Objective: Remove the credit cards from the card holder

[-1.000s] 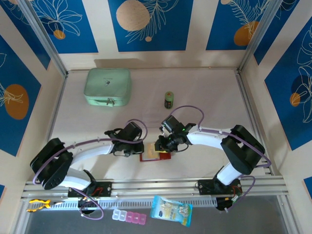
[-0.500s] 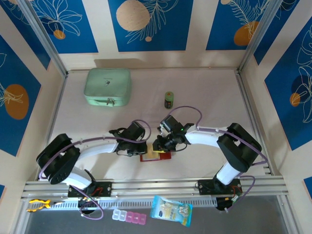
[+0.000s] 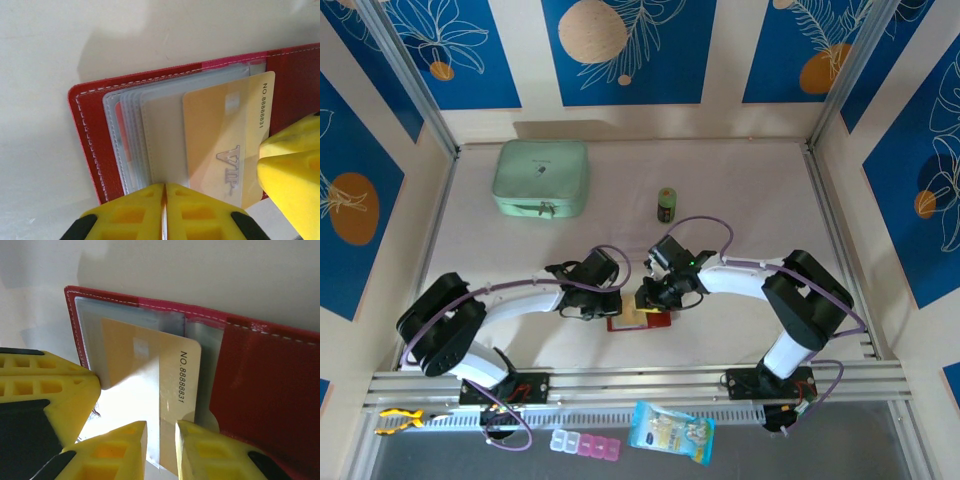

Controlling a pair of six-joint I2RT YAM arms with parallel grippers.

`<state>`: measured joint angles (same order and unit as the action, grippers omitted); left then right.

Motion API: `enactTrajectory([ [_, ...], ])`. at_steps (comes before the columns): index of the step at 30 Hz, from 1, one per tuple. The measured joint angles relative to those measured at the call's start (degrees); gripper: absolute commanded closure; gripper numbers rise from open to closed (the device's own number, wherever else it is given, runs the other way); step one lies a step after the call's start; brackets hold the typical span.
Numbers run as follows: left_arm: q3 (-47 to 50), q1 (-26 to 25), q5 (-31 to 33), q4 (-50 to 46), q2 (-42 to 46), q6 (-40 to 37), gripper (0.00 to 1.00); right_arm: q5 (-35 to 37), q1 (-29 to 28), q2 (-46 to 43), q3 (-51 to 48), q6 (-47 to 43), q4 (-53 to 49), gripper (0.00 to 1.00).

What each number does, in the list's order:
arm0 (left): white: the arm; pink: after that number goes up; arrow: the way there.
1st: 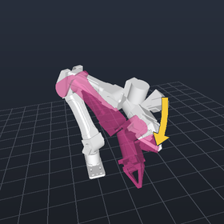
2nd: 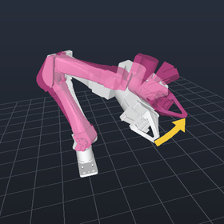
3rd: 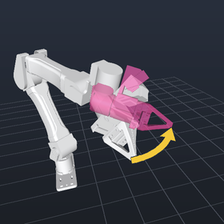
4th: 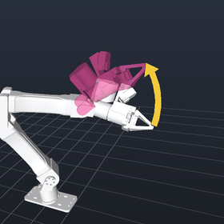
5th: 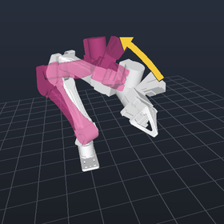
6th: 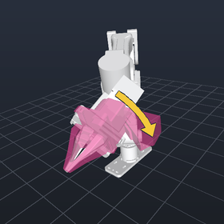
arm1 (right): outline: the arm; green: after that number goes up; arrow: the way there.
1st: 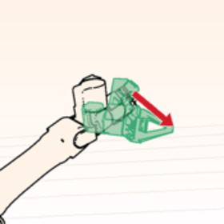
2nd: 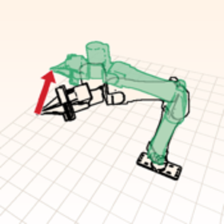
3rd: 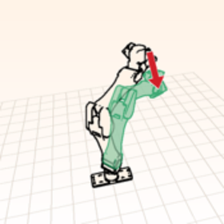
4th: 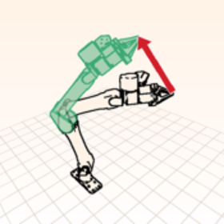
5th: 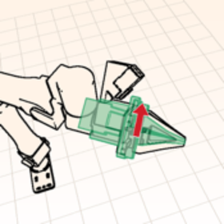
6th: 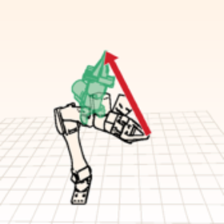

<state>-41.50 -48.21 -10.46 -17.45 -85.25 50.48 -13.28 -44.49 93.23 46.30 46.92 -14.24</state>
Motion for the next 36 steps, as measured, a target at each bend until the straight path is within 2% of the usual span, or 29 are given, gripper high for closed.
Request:
enactTrajectory([
  [16,-1.44,-0.04,0.46,-2.73,0.00,-1.03,0.90,1.90,0.11,-2.03,1.22,-1.49,-4.50,0.74],
  [24,-3.65,-0.92,0.42,-3.17,0.00,-1.07,0.90,-0.61,1.90,-5.05,-2.51,-1.18,0.85,0.73],
  [36,-3.72,-1.70,0.44,-2.73,-2.71,-1.07,0.90,-4.79,4.42,-4.39,-7.15,0.55,8.72,0.74],
])
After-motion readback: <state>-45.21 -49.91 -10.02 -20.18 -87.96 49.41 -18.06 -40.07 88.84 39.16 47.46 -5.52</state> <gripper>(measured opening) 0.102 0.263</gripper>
